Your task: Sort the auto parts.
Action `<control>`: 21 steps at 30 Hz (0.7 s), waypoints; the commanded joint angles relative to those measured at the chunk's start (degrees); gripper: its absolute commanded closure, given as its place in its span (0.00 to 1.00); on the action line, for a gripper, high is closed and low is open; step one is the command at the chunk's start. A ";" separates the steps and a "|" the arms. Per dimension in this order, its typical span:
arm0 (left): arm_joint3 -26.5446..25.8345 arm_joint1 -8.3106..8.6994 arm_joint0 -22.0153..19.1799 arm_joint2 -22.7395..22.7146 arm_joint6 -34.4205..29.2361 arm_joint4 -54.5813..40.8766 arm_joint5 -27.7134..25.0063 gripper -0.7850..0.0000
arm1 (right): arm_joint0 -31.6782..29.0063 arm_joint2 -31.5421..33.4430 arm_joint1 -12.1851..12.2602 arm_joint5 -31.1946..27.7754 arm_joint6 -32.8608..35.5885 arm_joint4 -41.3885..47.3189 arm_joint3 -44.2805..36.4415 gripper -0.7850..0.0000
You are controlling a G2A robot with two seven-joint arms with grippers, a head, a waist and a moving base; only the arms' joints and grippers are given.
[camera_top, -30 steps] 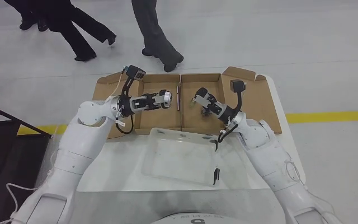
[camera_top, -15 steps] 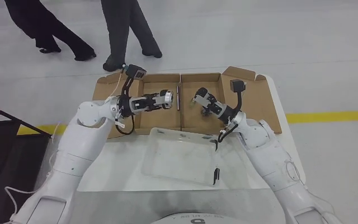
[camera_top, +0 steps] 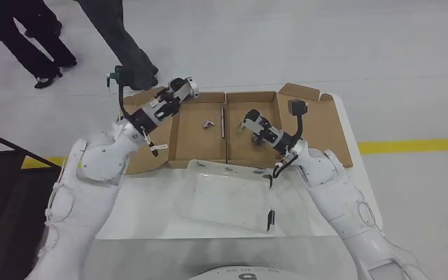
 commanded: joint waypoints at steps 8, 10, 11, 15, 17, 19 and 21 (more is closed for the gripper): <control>-5.56 -0.71 0.30 5.23 0.57 18.03 16.12 1.00 | 0.00 0.00 0.00 0.00 0.00 0.01 0.00 0.00; -5.38 -0.81 -0.28 5.57 -0.44 18.30 16.17 1.00 | 0.00 0.00 0.00 0.00 0.00 0.01 0.00 0.00; -5.36 -0.86 -0.53 5.73 -0.97 18.11 16.16 1.00 | 0.00 0.00 0.00 0.00 0.00 0.01 0.00 0.00; -5.00 -1.01 -1.30 5.84 -2.89 17.91 16.67 1.00 | 0.00 0.00 0.00 0.00 0.00 0.01 0.00 0.00; -4.50 -1.04 -1.58 5.84 -4.20 18.27 17.30 1.00 | 0.00 0.00 0.00 0.00 0.00 0.01 0.00 0.00; -3.16 -1.06 -2.38 6.38 -7.92 18.95 18.67 1.00 | -0.04 0.07 0.00 0.35 -0.22 -0.19 0.01 0.00; -1.67 -1.15 -3.99 7.37 -11.37 20.32 20.14 1.00 | -0.29 -0.18 -0.10 2.82 -2.02 -2.70 -1.00 0.00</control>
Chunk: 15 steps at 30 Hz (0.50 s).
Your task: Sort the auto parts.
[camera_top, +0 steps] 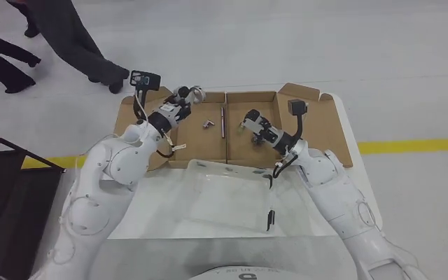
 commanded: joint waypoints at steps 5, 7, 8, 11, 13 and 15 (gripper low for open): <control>4.37 -0.74 -5.30 4.88 -7.31 3.64 2.99 1.00 | -0.34 -3.13 -0.76 4.76 -6.28 -8.60 -2.96 0.00; 5.12 -1.05 -6.52 6.52 -8.36 3.97 2.55 1.00 | -0.26 -4.39 -1.04 5.93 -7.91 -11.27 -3.56 0.00; 5.44 -1.18 -7.11 7.18 -8.86 4.10 2.03 1.00 | -0.16 -5.12 -1.17 6.33 -8.26 -12.40 -3.82 0.00; 6.45 -1.52 -8.37 8.51 -9.89 3.62 0.76 1.00 | 0.28 -6.81 -1.51 7.19 -8.96 -14.56 -4.05 0.04; 6.95 -1.67 -8.80 9.03 -10.33 3.11 -0.38 1.00 | 0.64 -7.64 -1.70 7.24 -9.27 -15.19 -3.97 0.05; 7.40 -1.75 -9.08 9.23 -10.77 2.58 -1.59 1.00 | 1.07 -8.12 -1.88 7.35 -9.67 -15.01 -3.72 0.06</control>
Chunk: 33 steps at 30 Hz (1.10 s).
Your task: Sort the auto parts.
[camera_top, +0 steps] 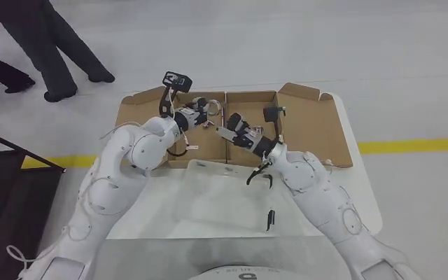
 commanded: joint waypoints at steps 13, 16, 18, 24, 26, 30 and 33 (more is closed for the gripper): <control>-0.07 -0.16 0.52 -0.07 -1.04 -1.29 -5.02 1.00 | 1.54 -0.45 -0.72 2.54 -2.84 1.43 1.35 0.51; -0.15 -0.21 0.61 -0.01 -0.98 -0.99 -5.38 1.00 | 1.95 -0.77 -0.92 3.37 -3.18 1.34 1.82 0.55; -0.09 -0.24 0.62 -0.03 -1.07 -0.91 -5.50 1.00 | 2.25 -0.97 -1.04 3.84 -3.23 1.34 2.10 0.57; 0.02 -0.34 0.60 -0.33 -0.87 -0.94 -5.72 1.00 | 2.83 -1.41 -1.29 4.57 -2.64 1.39 2.55 0.85; -0.06 -0.38 0.65 -0.43 -0.69 -1.05 -5.86 1.00 | 2.93 -1.41 -1.34 4.82 -2.46 1.50 2.65 1.00; -0.19 -0.48 0.60 -0.35 -0.69 -0.99 -6.09 1.00 | 3.09 -1.39 -1.45 5.27 -2.33 1.50 2.77 1.00; -0.12 -0.56 0.53 -0.27 -0.72 -0.93 -6.08 1.00 | 3.11 -1.38 -1.50 5.24 -2.21 1.58 2.81 1.00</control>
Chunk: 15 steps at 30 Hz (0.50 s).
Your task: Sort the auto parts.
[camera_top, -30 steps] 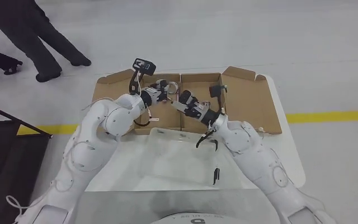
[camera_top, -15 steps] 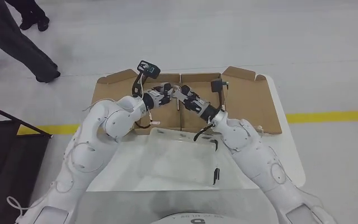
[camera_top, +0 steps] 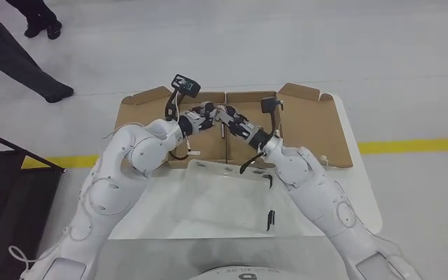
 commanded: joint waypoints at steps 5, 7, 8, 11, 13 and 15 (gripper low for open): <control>0.29 -0.15 -0.16 0.01 -0.13 -0.32 -0.24 0.05 | -0.07 0.30 -0.04 -0.22 0.46 0.25 0.01 1.00; 0.38 -0.15 -0.12 -0.34 0.12 -0.52 -0.36 0.00 | -0.09 0.49 -0.04 -0.25 0.55 0.38 0.15 1.00; 0.35 -0.13 0.03 -0.61 0.25 -0.61 -0.44 0.00 | -0.06 0.58 -0.05 -0.21 0.58 0.52 0.27 1.00; -0.34 0.08 1.00 -1.97 0.60 -0.50 -0.43 0.00 | 0.28 0.99 -0.12 0.08 0.44 1.34 1.00 1.00; -1.05 0.29 2.01 -3.31 0.90 -0.51 -0.36 0.00 | 0.56 1.32 -0.16 0.13 0.32 1.96 1.73 1.00; -1.85 0.55 3.32 -4.87 1.29 -0.55 -0.37 0.00 | 0.79 1.97 -0.16 0.05 0.00 2.67 2.57 1.00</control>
